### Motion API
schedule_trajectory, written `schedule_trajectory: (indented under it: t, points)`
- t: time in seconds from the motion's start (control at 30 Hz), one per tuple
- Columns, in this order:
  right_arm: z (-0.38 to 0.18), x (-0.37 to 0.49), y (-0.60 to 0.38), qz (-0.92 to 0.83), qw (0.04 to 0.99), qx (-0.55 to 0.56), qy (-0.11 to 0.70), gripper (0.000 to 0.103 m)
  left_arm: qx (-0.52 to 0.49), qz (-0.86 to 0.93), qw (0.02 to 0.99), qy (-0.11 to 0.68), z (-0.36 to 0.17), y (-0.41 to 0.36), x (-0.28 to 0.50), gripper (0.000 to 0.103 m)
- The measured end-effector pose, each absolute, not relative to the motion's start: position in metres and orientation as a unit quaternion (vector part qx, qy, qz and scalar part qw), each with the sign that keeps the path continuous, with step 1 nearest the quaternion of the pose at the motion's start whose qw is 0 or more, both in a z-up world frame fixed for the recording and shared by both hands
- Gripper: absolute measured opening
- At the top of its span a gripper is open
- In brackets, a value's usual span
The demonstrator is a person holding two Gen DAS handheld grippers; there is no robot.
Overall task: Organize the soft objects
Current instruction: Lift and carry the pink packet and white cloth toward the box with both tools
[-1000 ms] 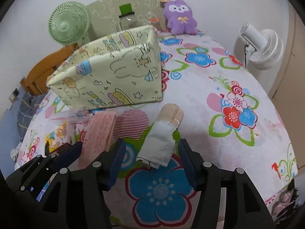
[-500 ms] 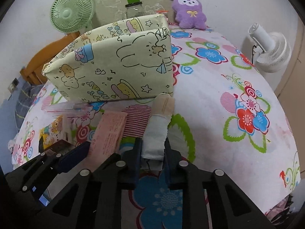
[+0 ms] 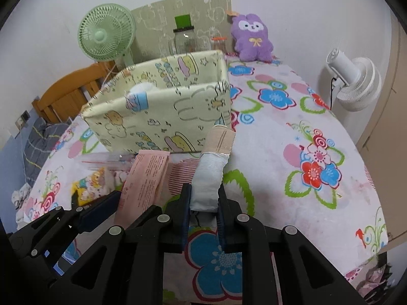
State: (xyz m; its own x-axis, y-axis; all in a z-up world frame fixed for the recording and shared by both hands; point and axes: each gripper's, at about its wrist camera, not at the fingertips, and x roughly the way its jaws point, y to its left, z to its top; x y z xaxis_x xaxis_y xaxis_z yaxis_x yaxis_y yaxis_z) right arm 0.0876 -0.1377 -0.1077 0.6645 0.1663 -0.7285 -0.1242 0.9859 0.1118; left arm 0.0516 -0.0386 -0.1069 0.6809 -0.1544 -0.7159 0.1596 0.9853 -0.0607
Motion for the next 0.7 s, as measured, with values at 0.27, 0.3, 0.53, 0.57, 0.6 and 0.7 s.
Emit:
schedule_trajectory:
  t: [0.27,0.3,0.53,0.57,0.6,0.7]
  points:
    - [-0.080,0.075,-0.136,0.082,0.925,0.027,0.370,0.020,0.004,-0.082,0.929,0.360,-0.079,-0.040,0.043,0.039]
    - [-0.075,0.073,-0.136,0.083,0.927,0.028,0.365,0.020,0.004,-0.081,0.930,0.357,-0.077,-0.039,0.043,0.039]
    - [-0.054,0.069,-0.135,0.085,0.935,0.028,0.343,0.020,0.004,-0.078,0.939,0.334,-0.056,-0.037,0.038,0.039]
    - [-0.051,0.069,-0.134,0.085,0.936,0.027,0.340,0.020,0.004,-0.078,0.940,0.332,-0.054,-0.037,0.037,0.039]
    - [-0.048,0.069,-0.134,0.086,0.937,0.027,0.337,0.020,0.004,-0.077,0.941,0.328,-0.051,-0.036,0.037,0.039]
    - [-0.039,0.068,-0.133,0.088,0.940,0.027,0.328,0.020,0.003,-0.074,0.944,0.321,-0.043,-0.035,0.037,0.039]
